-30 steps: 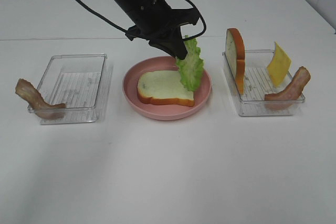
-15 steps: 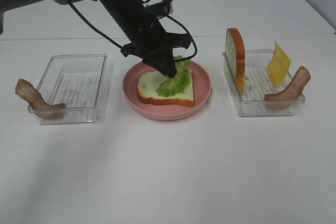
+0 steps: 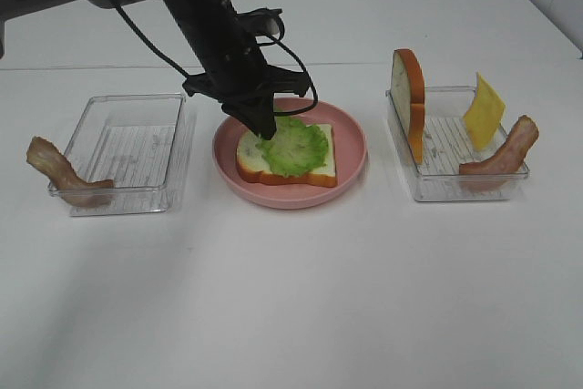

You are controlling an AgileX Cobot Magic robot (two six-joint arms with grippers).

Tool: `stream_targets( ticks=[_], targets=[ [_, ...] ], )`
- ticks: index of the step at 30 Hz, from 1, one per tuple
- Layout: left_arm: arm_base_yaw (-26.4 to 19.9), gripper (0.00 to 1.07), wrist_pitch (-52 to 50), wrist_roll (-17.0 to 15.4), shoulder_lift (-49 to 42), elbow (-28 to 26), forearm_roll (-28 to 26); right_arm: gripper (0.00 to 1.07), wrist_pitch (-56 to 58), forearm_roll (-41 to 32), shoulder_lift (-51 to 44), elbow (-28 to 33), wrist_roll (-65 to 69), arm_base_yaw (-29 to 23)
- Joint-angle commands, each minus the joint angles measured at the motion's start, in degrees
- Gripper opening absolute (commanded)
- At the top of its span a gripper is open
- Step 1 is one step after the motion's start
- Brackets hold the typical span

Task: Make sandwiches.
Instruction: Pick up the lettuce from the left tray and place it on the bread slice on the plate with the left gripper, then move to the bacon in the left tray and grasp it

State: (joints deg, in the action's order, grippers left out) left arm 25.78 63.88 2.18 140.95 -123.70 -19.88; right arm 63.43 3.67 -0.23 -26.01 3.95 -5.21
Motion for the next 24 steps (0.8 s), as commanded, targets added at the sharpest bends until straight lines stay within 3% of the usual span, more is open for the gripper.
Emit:
stream_targets(
  ticks=[1,4,7,8,9,10,11,12,13,15,22,24],
  targets=[
    [0.06,0.00,0.23,-0.52,-0.11,-0.11,-0.29,0.80,-0.46,-0.23,-1.66,0.23,-0.29,-0.11],
    [0.06,0.00,-0.11,-0.57,-0.11,-0.11,-0.29,0.80,-0.46,-0.23,-1.66,0.23,-0.29,-0.11],
    [0.06,0.12,0.00,-0.57,-0.17,-0.40,0.23,0.80,-0.46,-0.23,-1.66,0.23,-0.29,-0.11],
    [0.06,0.32,0.80,-0.57,-0.17,-1.43,1.49,0.80,-0.46,-0.23,-1.66,0.23,-0.29,-0.11],
    [0.06,0.32,0.80,-0.57,-0.17,-1.43,1.49,0.80,-0.46,-0.23,-1.66,0.23,-0.29,-0.11],
    [0.11,0.57,2.29,-1.83,-0.17,-3.32,3.32,0.80,-0.46,-0.23,-1.66,0.23,-0.29,-0.11],
    [0.23,0.72,3.44,-2.18,-0.29,-4.41,4.70,0.80,-0.46,-0.23,-1.66,0.23,-0.29,-0.11],
    [0.23,0.72,3.44,-2.18,-0.29,-4.41,4.70,0.80,-0.46,-0.23,-1.66,0.23,-0.29,-0.11],
    [0.23,0.96,6.36,-3.21,-0.63,-6.47,7.28,0.80,-0.46,-0.23,-1.66,0.23,-0.29,-0.11],
    [0.23,1.02,9.34,-3.61,-1.09,-8.42,9.22,0.80,-0.46,-0.23,-1.66,0.23,-0.29,-0.11],
    [0.23,1.02,11.69,-4.18,-5.61,-10.14,9.97,0.80,-0.46,-0.23,-1.66,0.23,-0.29,-0.11],
    [0.00,1.01,11.69,-4.01,-10.94,-6.13,12.32,0.80,-0.46,-0.23,-1.66,0.23,-0.29,-0.11]
  ],
)
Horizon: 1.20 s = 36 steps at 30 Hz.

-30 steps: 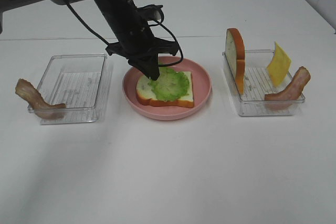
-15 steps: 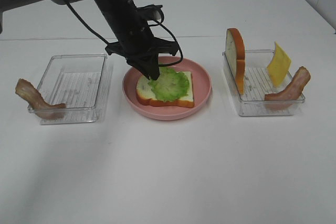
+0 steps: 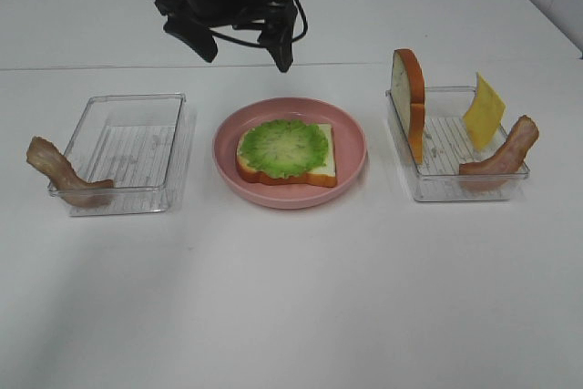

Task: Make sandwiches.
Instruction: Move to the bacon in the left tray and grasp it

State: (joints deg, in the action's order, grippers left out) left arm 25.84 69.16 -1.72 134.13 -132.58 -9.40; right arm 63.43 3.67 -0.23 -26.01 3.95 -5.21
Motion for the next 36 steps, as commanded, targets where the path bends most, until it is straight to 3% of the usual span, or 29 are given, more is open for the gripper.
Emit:
stream_targets(
  ticks=[1,3,4,5,6,8,11,12,14,16,21,28,32,36],
  targets=[
    [-0.06,1.01,6.42,-0.11,-4.13,2.75,1.83,0.80,-0.46,-0.23,-1.66,0.23,-0.29,-0.11],
    [-0.06,1.01,6.42,-0.11,-6.07,5.16,2.98,0.80,-0.46,-0.23,-1.66,0.23,-0.29,-0.11],
    [-1.09,1.00,6.42,-0.40,-9.85,10.66,5.79,0.80,-0.46,-0.23,-1.66,0.23,-0.29,-0.11],
    [-1.49,1.00,6.42,-0.69,-11.63,12.78,6.53,0.80,-0.46,-0.23,-1.66,0.23,-0.29,-0.11],
    [-1.49,1.00,6.42,-0.69,-11.63,12.78,6.53,0.80,-0.46,-0.23,-1.66,0.23,-0.29,-0.11],
    [-5.79,1.00,6.42,-1.72,-19.77,21.43,7.51,0.80,-0.46,-0.23,-1.66,0.23,-0.29,-0.11],
    [-6.93,1.00,6.42,-1.83,-21.37,23.43,7.51,0.80,-0.46,-0.23,-1.66,0.23,-0.29,-0.11],
    [-9.97,1.00,6.42,-1.89,-24.87,27.39,7.51,0.80,-0.46,-0.23,-1.66,0.23,-0.29,-0.11],
    [-11.29,1.00,6.42,-1.83,-26.18,29.05,7.51,0.80,-0.46,-0.23,-1.66,0.23,-0.29,-0.11],
    [-15.81,1.00,6.36,-1.78,-29.74,34.84,7.51,0.80,-0.46,-0.23,-1.66,0.23,-0.29,-0.11],
    [-21.83,1.00,5.90,-1.26,-30.42,42.17,7.33,0.80,-0.46,-0.23,-1.66,0.23,-0.29,-0.11],
    [-23.84,1.00,2.12,-0.80,-26.70,45.03,6.02,0.80,-0.46,-0.23,-1.66,0.23,-0.29,-0.11],
    [-22.40,1.00,-0.40,1.72,-22.23,45.03,5.10,0.80,-0.46,-0.23,-1.66,0.23,-0.29,-0.11],
    [-21.49,1.00,-1.78,1.32,-19.94,45.03,5.79,0.80,-0.46,-0.23,-1.66,0.23,-0.29,-0.11]
  ],
)
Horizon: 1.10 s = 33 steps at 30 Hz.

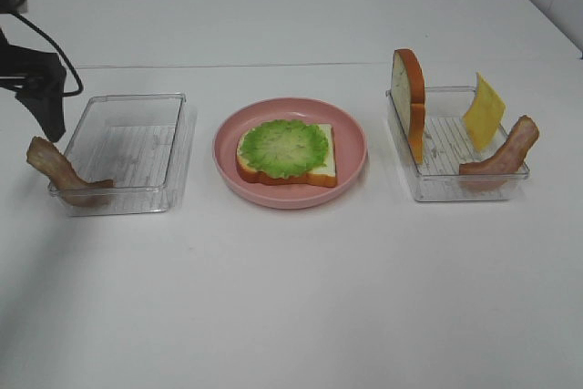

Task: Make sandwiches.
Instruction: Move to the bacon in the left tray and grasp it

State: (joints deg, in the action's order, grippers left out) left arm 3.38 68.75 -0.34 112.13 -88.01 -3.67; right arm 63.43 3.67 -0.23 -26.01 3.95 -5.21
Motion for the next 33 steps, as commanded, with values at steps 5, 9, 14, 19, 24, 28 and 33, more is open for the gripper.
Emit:
stream_targets(
  ticks=[5,9,14,19,24,28,33],
  targets=[
    [0.97,0.99,-3.09,-0.29,4.18,0.46,-0.11,0.80,-0.46,-0.23,-1.66,0.23,-0.29,-0.11],
    [0.97,0.92,-3.38,-0.34,6.02,0.46,-0.11,0.80,-0.46,-0.23,-1.66,0.23,-0.29,-0.11],
    [0.97,0.85,-4.98,-0.34,6.82,0.46,-0.11,0.80,-0.46,-0.23,-1.66,0.23,-0.29,-0.11],
    [0.97,0.73,-5.10,-0.11,6.88,0.46,-0.11,0.80,-0.46,-0.23,-1.66,0.23,-0.29,-0.11],
    [0.97,0.50,-5.10,-0.34,6.88,0.46,0.17,0.80,-0.46,-0.23,-1.66,0.23,-0.29,-0.11],
    [0.86,0.50,-5.10,-0.57,6.88,0.46,0.11,0.80,-0.46,-0.23,-1.66,0.23,-0.29,-0.11],
    [0.86,0.50,-5.16,-0.57,6.88,0.46,-0.17,0.80,-0.46,-0.23,-1.66,0.23,-0.29,-0.11]
  ],
)
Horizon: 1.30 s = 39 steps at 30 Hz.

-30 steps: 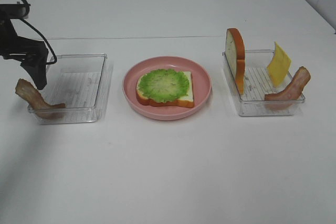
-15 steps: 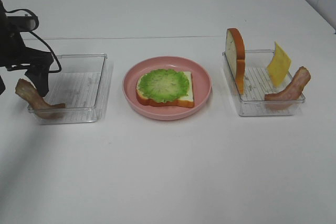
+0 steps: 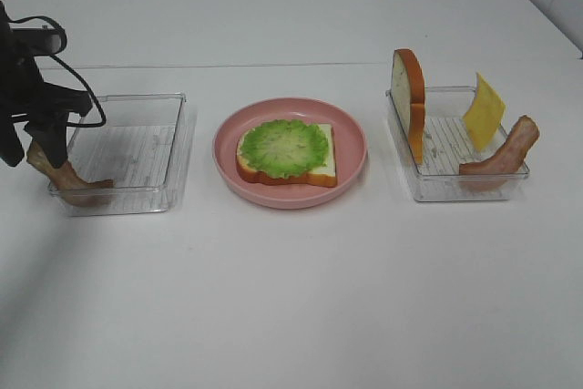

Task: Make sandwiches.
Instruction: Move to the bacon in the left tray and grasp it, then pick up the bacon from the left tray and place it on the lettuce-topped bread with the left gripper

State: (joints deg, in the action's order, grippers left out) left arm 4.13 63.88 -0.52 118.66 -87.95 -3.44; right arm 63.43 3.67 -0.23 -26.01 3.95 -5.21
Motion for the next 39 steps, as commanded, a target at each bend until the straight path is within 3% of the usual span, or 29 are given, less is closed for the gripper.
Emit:
stream_targets(
  ticks=[1,10,13,14,15,16,20,22,31,39],
  targets=[
    [0.11,0.50,-0.69,-0.29,0.34,0.40,-0.34,0.80,-0.46,-0.23,-1.66,0.23,-0.29,-0.11],
    [0.11,0.50,-1.09,-0.11,0.34,0.40,-0.34,0.80,-0.46,-0.23,-1.66,0.23,-0.29,-0.11],
    [0.11,0.43,-1.09,-0.23,0.34,0.40,-0.34,0.80,-0.46,-0.23,-1.66,0.23,-0.29,-0.11],
    [0.11,0.34,-0.92,-0.23,0.34,0.40,-0.34,0.80,-0.46,-0.23,-1.66,0.23,-0.29,-0.11],
    [0.11,0.34,-0.92,-0.23,0.34,0.40,-0.34,0.80,-0.46,-0.23,-1.66,0.23,-0.29,-0.11],
    [0.11,0.25,-0.92,-0.23,0.40,0.40,-0.34,0.80,-0.46,-0.23,-1.66,0.23,-0.29,-0.11],
    [0.11,0.14,-1.09,-0.23,0.63,0.40,-0.34,0.80,-0.46,-0.23,-1.66,0.23,-0.29,-0.11],
    [0.11,0.01,-1.09,-0.06,0.86,0.40,-0.34,0.80,-0.46,-0.23,-1.66,0.23,-0.29,-0.11],
    [0.23,0.00,-0.80,1.38,0.34,0.34,-0.34,0.80,-0.46,-0.23,-1.66,0.23,-0.29,-0.11],
    [2.58,0.00,-1.60,1.78,-6.53,0.29,-0.34,0.80,-0.46,-0.23,-1.66,0.23,-0.29,-0.11]
  ],
)
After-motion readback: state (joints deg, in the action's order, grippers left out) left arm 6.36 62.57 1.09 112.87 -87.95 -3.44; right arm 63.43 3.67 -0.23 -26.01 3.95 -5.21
